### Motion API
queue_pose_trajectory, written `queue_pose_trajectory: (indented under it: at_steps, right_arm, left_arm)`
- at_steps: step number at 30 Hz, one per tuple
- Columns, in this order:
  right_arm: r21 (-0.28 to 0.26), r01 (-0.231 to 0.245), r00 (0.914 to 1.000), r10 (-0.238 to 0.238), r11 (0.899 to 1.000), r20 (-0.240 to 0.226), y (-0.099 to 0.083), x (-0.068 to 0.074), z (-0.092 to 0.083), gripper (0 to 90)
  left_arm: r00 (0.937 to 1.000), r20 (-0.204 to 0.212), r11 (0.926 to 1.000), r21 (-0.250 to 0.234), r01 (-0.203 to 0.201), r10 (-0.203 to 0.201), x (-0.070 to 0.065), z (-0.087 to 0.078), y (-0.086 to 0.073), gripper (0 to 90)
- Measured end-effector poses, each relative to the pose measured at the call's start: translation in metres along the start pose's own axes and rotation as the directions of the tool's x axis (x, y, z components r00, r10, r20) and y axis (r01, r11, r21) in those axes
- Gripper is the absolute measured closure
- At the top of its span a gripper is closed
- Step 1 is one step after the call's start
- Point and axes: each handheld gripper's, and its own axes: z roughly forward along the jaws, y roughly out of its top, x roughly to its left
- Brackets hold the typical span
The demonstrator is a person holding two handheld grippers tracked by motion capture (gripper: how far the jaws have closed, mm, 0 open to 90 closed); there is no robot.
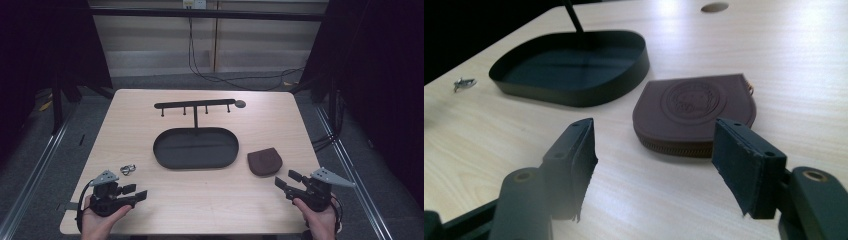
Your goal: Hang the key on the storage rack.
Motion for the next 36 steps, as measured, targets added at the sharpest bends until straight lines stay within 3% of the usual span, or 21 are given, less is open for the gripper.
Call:
queue_pose_trajectory:
  at_steps: [3, 4, 12, 14, 16, 19, 21, 23, 26, 32, 36]
  right_arm:
    - [0.014, -0.007, 0.9999, 0.007, 1.000, -0.016, 0.000, -0.002, 0.001, 31.7]
    - [0.032, -0.007, 0.9991, 0.008, 0.999, -0.042, 0.000, -0.004, 0.002, 29.6]
    - [0.071, 0.000, 0.9963, 0.006, 0.997, -0.085, -0.001, -0.003, 0.004, 30.5]
    - [0.071, 0.004, 0.9969, 0.002, 0.997, -0.079, -0.001, -0.003, 0.004, 29.7]
    - [0.075, -0.007, 0.9977, 0.012, 0.997, -0.066, -0.001, -0.004, 0.004, 27.3]
    - [0.078, -0.009, 0.9982, 0.014, 0.997, -0.058, 0.000, -0.003, 0.004, 27.1]
    - [0.086, -0.002, 0.9984, 0.006, 0.996, -0.056, 0.000, -0.002, 0.004, 27.1]
    - [0.090, 0.003, 0.9986, 0.002, 0.996, -0.052, 0.000, -0.002, 0.005, 26.9]
    - [0.098, 0.003, 0.9983, 0.003, 0.995, -0.058, 0.000, -0.002, 0.007, 26.5]
    - [0.108, 0.019, 0.9978, -0.012, 0.994, -0.065, -0.001, -0.001, 0.008, 26.1]
    - [0.113, 0.006, 0.9977, 0.002, 0.994, -0.068, -0.001, -0.002, 0.009, 26.0]
  left_arm:
    - [1.0000, -0.001, 0.9999, 0.008, 0.006, -0.006, 0.001, 0.001, 0.000, 45.4]
    - [1.0000, -0.005, 0.9999, 0.013, -0.001, 0.001, 0.002, 0.001, 0.000, 46.4]
    - [0.9999, 0.008, 0.9978, 0.066, -0.008, 0.008, 0.005, 0.002, 0.002, 54.9]
    - [0.9996, 0.014, 0.9978, 0.061, -0.026, 0.025, 0.007, 0.002, 0.004, 62.5]
    - [0.9994, 0.013, 0.9985, 0.044, -0.034, 0.033, 0.009, 0.004, 0.006, 64.4]
    - [0.9998, 0.010, 0.9980, 0.062, -0.017, 0.016, 0.014, 0.012, 0.013, 70.4]
    - [0.9988, -0.028, 0.9971, 0.067, -0.038, 0.040, 0.015, 0.015, 0.017, 70.5]
    - [0.9985, -0.012, 0.9957, 0.077, -0.052, 0.053, 0.016, 0.016, 0.022, 70.4]
    - [0.9954, -0.055, 0.9905, 0.118, -0.071, 0.078, 0.016, 0.014, 0.031, 69.3]
    - [0.9937, -0.106, 0.9893, 0.145, -0.019, 0.034, 0.032, 0.010, 0.053, 69.7]
    - [0.9903, -0.136, 0.9852, 0.172, -0.004, 0.028, 0.042, 0.015, 0.063, 69.9]
